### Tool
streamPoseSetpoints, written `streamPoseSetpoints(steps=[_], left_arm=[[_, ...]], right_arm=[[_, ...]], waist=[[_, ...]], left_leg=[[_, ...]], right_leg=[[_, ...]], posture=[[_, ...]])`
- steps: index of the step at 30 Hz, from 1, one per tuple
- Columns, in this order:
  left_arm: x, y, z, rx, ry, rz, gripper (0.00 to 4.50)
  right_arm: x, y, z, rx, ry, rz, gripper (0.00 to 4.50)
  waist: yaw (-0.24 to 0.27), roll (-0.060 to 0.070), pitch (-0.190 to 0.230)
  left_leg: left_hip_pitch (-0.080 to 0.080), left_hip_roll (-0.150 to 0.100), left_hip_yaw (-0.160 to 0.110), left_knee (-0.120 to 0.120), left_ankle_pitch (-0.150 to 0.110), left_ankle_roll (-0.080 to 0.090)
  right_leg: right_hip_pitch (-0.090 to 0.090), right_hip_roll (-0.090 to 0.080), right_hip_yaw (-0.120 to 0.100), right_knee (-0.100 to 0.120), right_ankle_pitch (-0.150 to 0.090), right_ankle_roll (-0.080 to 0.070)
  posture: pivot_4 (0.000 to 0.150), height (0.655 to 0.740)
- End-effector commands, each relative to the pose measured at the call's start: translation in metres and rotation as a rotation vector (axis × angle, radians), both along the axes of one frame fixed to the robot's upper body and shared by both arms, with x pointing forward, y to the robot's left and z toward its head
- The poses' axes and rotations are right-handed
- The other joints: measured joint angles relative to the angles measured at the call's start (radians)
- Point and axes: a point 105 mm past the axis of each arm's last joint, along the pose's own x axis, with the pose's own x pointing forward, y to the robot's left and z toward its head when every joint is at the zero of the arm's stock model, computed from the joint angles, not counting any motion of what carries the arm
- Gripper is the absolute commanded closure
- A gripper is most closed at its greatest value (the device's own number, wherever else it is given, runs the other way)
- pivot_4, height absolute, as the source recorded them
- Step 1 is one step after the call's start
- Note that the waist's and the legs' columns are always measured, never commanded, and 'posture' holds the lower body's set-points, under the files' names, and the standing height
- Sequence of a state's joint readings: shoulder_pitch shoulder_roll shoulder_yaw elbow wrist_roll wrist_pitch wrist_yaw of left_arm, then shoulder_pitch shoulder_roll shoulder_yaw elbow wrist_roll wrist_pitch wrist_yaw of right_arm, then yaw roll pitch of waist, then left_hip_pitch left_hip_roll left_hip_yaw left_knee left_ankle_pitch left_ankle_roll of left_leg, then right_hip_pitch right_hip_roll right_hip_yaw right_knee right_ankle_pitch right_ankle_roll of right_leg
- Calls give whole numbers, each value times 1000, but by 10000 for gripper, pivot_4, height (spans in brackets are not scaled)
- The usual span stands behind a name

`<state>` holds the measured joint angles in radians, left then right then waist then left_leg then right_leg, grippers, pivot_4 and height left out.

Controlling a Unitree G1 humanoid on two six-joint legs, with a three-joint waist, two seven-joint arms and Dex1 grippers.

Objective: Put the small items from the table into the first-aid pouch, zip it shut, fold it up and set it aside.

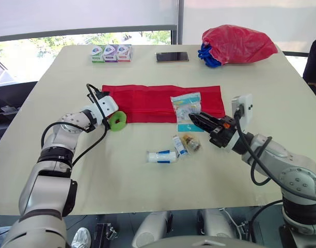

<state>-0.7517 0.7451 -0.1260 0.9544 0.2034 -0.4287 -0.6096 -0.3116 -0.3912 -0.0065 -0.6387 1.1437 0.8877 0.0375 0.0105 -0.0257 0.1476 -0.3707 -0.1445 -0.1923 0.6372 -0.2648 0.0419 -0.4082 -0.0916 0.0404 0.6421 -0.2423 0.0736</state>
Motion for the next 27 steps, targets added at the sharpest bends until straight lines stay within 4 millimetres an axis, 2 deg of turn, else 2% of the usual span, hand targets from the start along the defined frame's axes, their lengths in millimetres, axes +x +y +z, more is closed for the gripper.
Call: streamPoseSetpoints(steps=[1, 7, 12, 15, 20, 24, 26, 27], left_arm=[[-2, -11, 19, -34, -66, -75, 44639], [-11, -17, 15, -4, -55, -127, 44639], [-22, -35, 13, -54, -89, -162, 44639], [-29, -38, 7, -38, -102, -140, 44639], [-29, -31, 3, -18, -123, -45, 44639], [-24, -24, 9, 20, -157, 16, 44639], [-21, -17, 10, 75, -159, 40, 35852], [-21, -15, 9, 95, -158, 42, 35852]], right_arm=[[-5, 3, 12, 23, -60, 17, 44568], [-4, 3, 12, 25, -61, 19, 44568], [-4, 4, 11, 28, -63, 19, 44568], [-4, 3, 10, 26, -63, 14, 44568], [-6, 5, 10, 25, -60, 24, 44568], [-5, 5, 10, 21, -63, 30, 44568], [-5, 5, 10, 20, -65, 32, 44568], [-5, 5, 11, 20, -66, 33, 44568]], waist=[[0, 0, 0], [-6, 0, 0], [-19, 0, 0], [-23, 0, 0], [-23, 0, 0], [-21, 0, 0], [-22, 0, 0], [-22, 0, 0]], left_leg=[[0, 0, 0, 0, 0, 0], [0, 0, 0, 0, 0, 0], [0, 0, 0, 0, 0, 0], [0, 0, 0, 0, 0, 0], [0, 0, 0, 0, 0, 0], [0, 0, 0, 0, 0, 0], [0, 0, 0, 0, 0, 0], [0, 0, 0, 0, 0, 0]], right_leg=[[0, 0, 0, 0, 0, 0], [0, 0, 0, 0, 0, 0], [0, 0, 0, 0, 0, 0], [0, 0, 0, 0, 0, 0], [0, 0, 0, 1, 0, 0], [0, 0, 0, 1, 0, 0], [0, 0, 0, 1, 0, 0], [0, 0, 0, 1, 0, 0]], posture=[[1500, 7400], [1500, 7400], [1500, 7400], [1500, 7400], [1500, 7400], [1500, 7400], [1500, 7400], [1500, 7400]])
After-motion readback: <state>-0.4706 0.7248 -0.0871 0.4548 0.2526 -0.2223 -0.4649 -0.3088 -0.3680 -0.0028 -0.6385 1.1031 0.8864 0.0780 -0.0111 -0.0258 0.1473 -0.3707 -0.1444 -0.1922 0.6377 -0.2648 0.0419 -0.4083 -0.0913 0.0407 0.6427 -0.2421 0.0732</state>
